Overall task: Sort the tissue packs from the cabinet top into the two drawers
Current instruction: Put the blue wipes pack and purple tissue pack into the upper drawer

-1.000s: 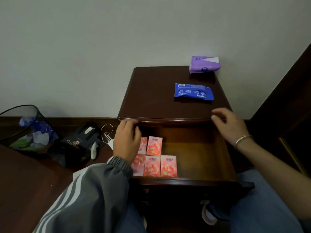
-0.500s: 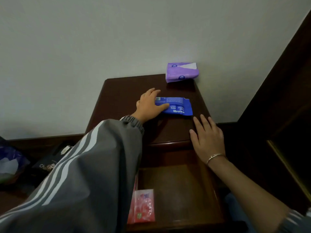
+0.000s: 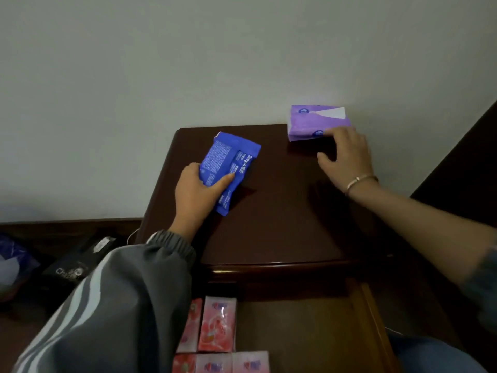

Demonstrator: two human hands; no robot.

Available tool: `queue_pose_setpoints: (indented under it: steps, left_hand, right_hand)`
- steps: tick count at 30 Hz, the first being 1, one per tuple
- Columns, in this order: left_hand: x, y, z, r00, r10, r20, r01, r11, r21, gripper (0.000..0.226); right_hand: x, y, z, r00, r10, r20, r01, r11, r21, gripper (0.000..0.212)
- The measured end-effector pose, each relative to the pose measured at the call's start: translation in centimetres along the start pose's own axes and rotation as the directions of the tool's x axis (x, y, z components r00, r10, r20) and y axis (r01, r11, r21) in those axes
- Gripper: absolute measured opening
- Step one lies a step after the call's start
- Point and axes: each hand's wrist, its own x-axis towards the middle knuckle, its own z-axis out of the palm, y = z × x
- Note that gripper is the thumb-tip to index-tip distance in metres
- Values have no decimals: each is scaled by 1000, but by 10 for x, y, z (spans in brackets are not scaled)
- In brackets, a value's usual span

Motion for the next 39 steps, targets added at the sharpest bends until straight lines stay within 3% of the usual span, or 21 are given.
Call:
queue_pose_setpoints:
  steps: [4, 7, 10, 13, 16, 21, 23, 26, 29, 34, 36, 39]
  left_hand:
    - [5, 0, -1, 993, -102, -53, 92, 980, -178, 36]
    - [7, -4, 1, 986, -145, -79, 120, 958, -261, 30]
    - [10, -5, 3, 978, -193, -76, 161, 936, -313, 26]
    - [10, -3, 1, 976, -205, -77, 171, 932, -319, 25]
    - [5, -1, -5, 969, -232, -81, 195, 927, -321, 24]
    - [-13, 6, -24, 954, -299, 3, 278, 883, -378, 27]
    - [-29, 14, -32, 918, -392, 52, 366, 793, -487, 29]
    - [-66, 27, -48, 836, -490, 248, 509, 522, -685, 34]
    - [-108, 30, -63, 795, -468, 386, 591, 452, -668, 26]
    - [-159, 32, -92, 742, -447, 499, 666, 413, -621, 36]
    - [-173, 32, -104, 735, -460, 499, 674, 412, -613, 36]
    - [-192, 28, -116, 697, -489, 525, 715, 423, -556, 31]
  right_hand:
    - [77, 4, 34, 983, 98, 153, -58, 968, -244, 64]
    - [88, 11, 57, 963, 175, 204, -104, 943, -315, 45]
    - [76, 10, 59, 986, 61, 153, -19, 965, -263, 37]
    - [47, 2, 40, 967, -54, 248, 93, 985, -148, 41]
    - [-9, -3, 11, 938, -175, 299, 227, 963, -146, 40]
    - [-122, -2, -57, 942, -301, 148, 328, 918, -224, 37]
    - [-160, 5, -79, 916, -377, 139, 395, 907, -143, 37]
    - [-208, 11, -102, 887, -433, 162, 434, 900, 33, 38]
    - [-240, 8, -114, 860, -479, 178, 467, 878, 104, 38]
    - [-256, 1, -108, 768, -557, 315, 538, 829, 154, 34]
    - [-254, -2, -96, 742, -505, 442, 496, 856, 146, 31]
    - [-252, -2, -74, 612, -361, 703, 453, 889, 63, 37]
